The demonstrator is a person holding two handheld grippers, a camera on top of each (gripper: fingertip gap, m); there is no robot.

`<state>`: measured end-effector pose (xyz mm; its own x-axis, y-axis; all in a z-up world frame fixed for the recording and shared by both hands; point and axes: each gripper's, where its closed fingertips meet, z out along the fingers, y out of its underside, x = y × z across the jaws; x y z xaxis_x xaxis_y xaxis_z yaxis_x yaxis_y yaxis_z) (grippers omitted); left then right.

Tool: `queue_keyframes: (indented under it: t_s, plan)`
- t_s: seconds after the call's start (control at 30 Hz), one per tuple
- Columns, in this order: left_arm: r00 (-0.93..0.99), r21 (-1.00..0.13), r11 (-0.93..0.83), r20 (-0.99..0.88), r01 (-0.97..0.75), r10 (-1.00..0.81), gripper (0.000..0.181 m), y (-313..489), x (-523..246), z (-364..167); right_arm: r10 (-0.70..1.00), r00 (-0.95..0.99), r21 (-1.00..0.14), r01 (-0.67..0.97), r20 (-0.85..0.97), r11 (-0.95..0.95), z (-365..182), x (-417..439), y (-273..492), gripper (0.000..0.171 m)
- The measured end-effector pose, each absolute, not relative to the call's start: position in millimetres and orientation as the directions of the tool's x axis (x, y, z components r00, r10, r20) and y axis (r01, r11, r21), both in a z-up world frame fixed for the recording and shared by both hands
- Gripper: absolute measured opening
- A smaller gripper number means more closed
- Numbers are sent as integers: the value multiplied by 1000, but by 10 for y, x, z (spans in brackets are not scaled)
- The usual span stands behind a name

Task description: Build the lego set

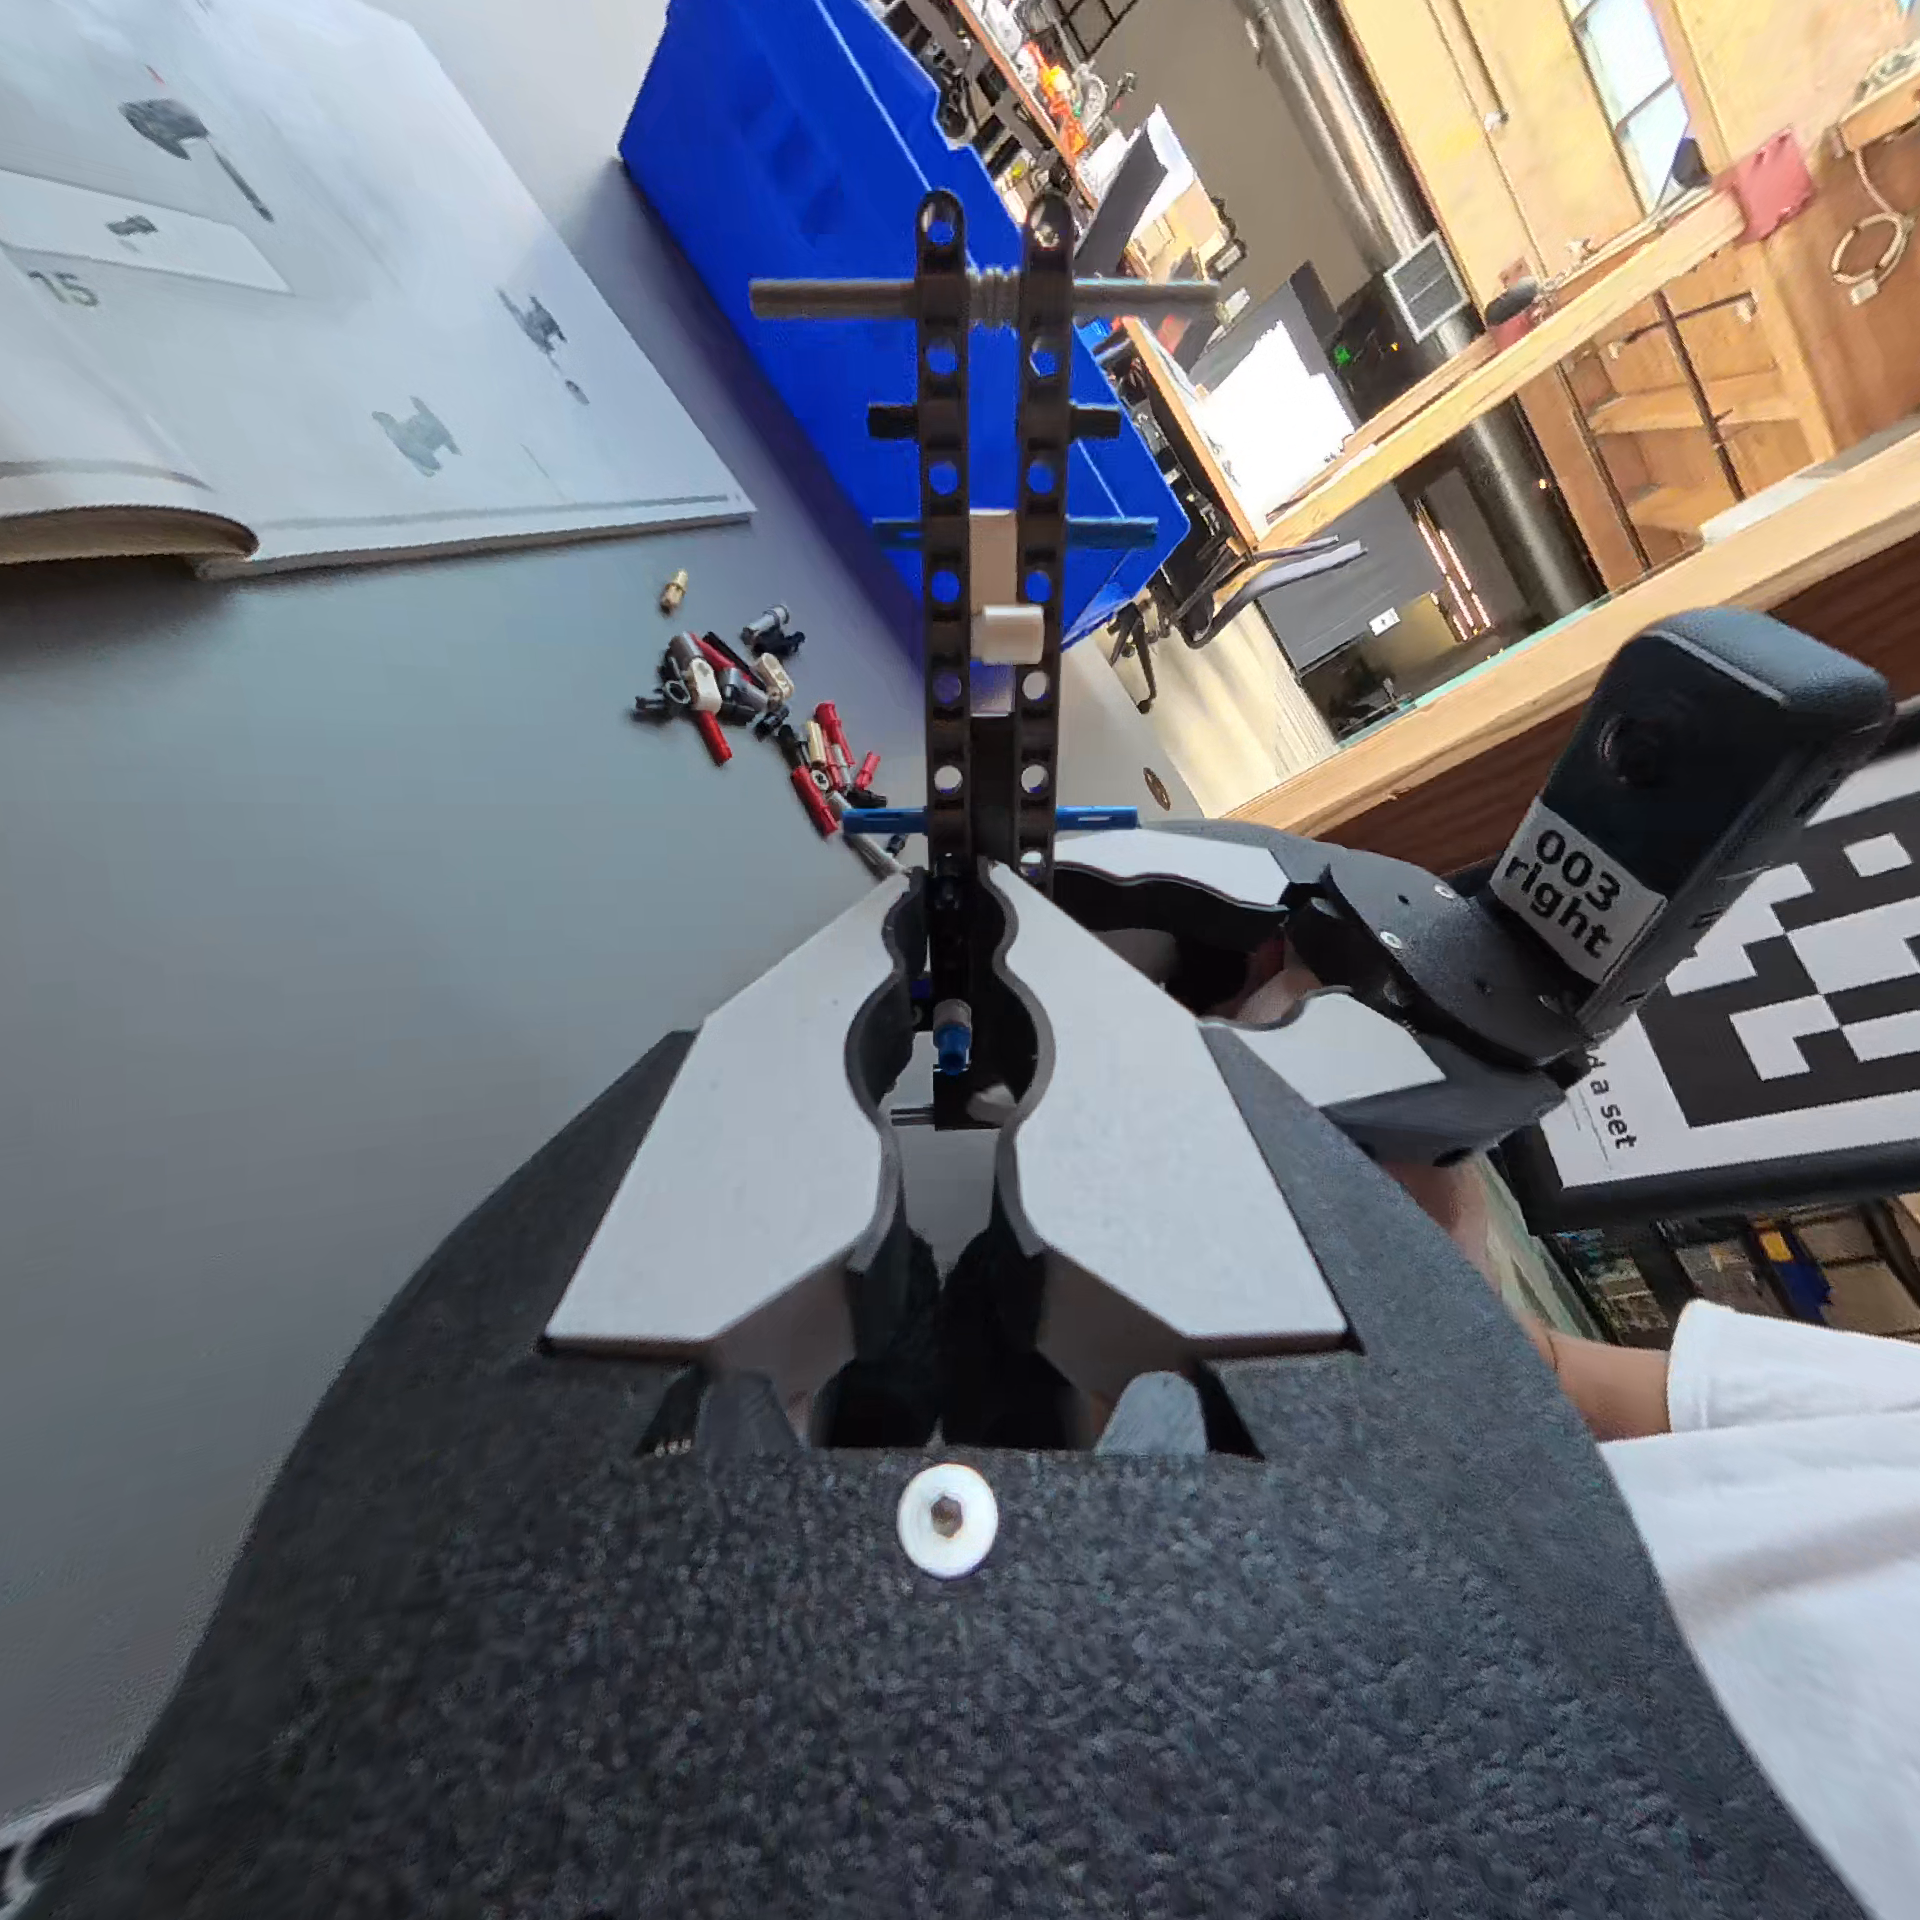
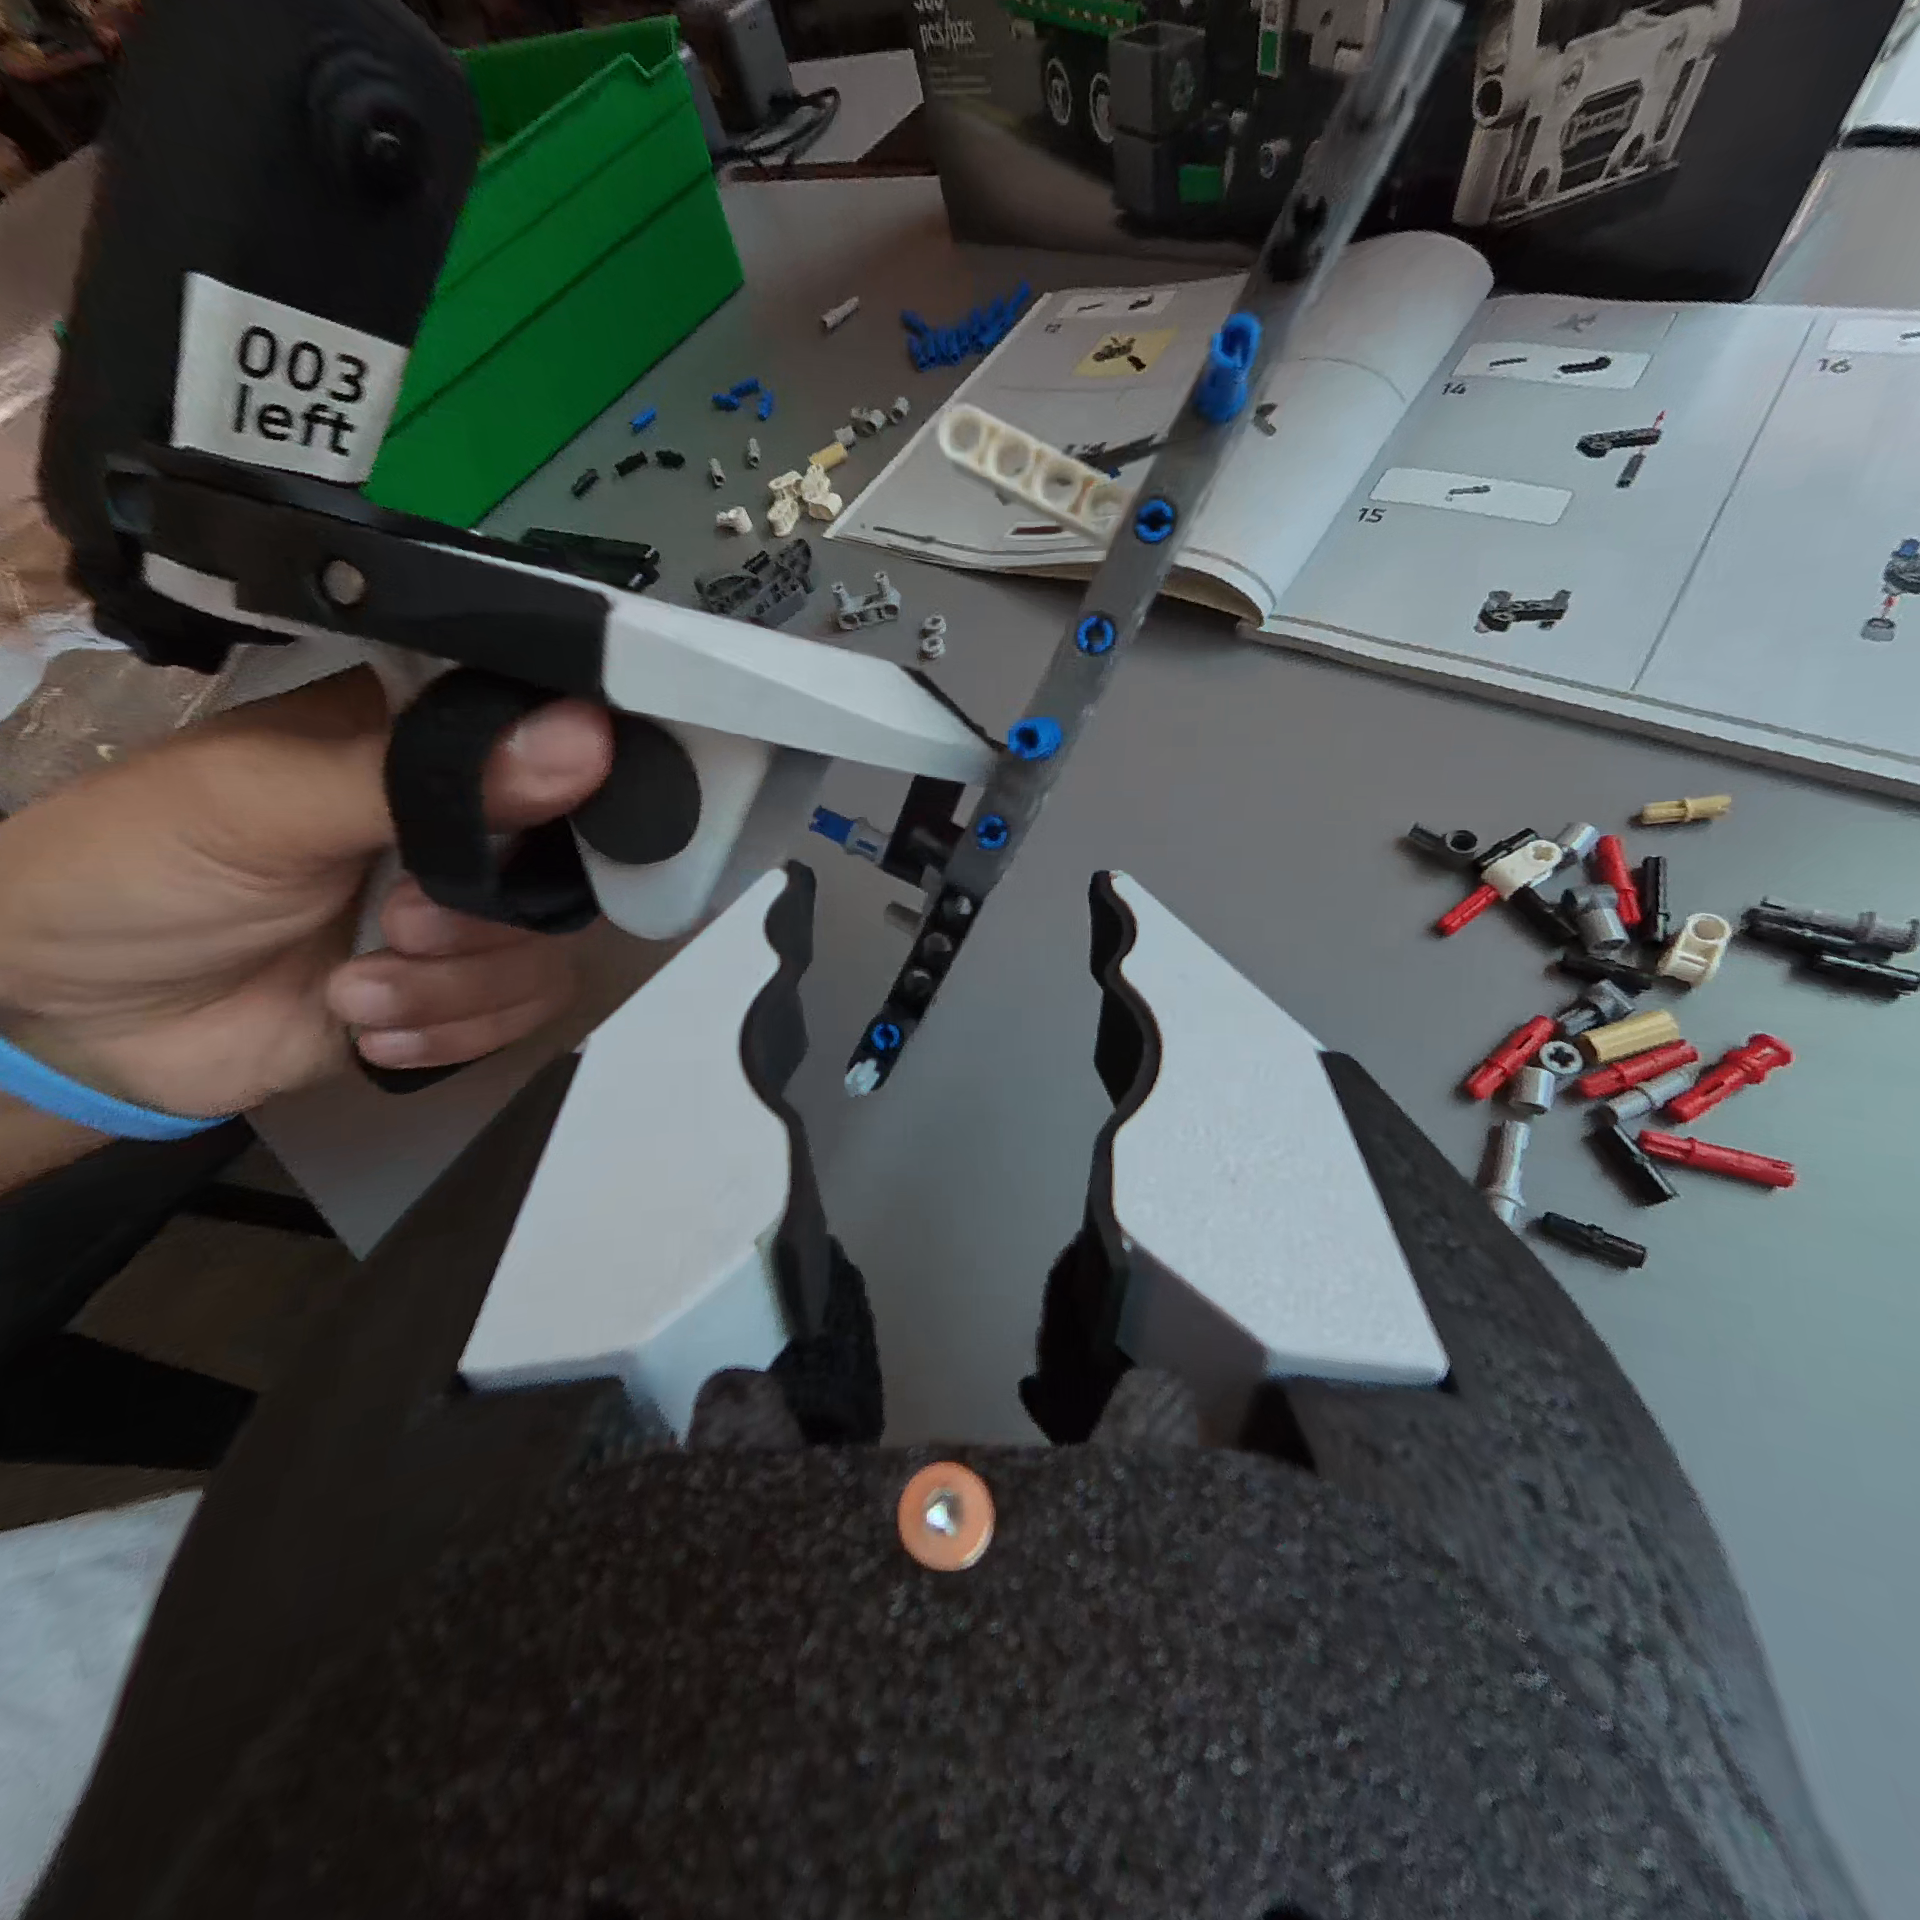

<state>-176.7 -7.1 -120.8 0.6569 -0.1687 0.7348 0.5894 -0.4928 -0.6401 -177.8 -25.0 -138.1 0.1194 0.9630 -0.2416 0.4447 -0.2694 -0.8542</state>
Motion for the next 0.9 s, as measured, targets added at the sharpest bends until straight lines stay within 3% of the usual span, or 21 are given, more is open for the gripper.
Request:
queue_keyframes:
  t_s: [0.03, 0.2, 0.4, 0.5, 0.63, 0.73, 0.83, 0.9]
  plan:
    - [674, -657, -488, 718, 575, -173, 5, -75, -1760, -1203, 964, 128, -860, 437, -231, -264, -1381, -1792, -223, 48]
    - [651, -662, -418, 734, 622, -194, 5, -113, -1744, -1172, 931, 86, -868, 340, -354, -362, -1248, -1847, -203, 40]
    - [576, -609, -396, 789, 687, -213, 5, -149, -1702, -1173, 962, 71, -884, 381, -264, -270, -1365, -1929, -271, 28]
    - [620, -674, -408, 734, 616, -277, 5, -212, -1679, -1116, 974, 32, -896, 388, -223, -217, -1320, -1909, -305, 24]
    - [700, -817, -388, 570, 426, -431, 27, -426, -1703, -949, 969, -78, -907, 379, -232, -187, -1213, -1853, -375, 22]
    - [717, -882, -386, 452, 270, -531, 36, -583, -1723, -965, 900, -236, -896, 350, -367, -274, -1066, -1797, -509, 21]
    - [571, -853, -434, 518, 290, -637, 63, -689, -1620, -887, 748, -445, -866, 336, -493, -370, -896, -1705, -712, 21]
    - [473, -834, -436, 551, 337, -687, 63, -713, -1566, -778, 633, -567, -850, 356, -527, -388, -824, -1616, -889, 20]
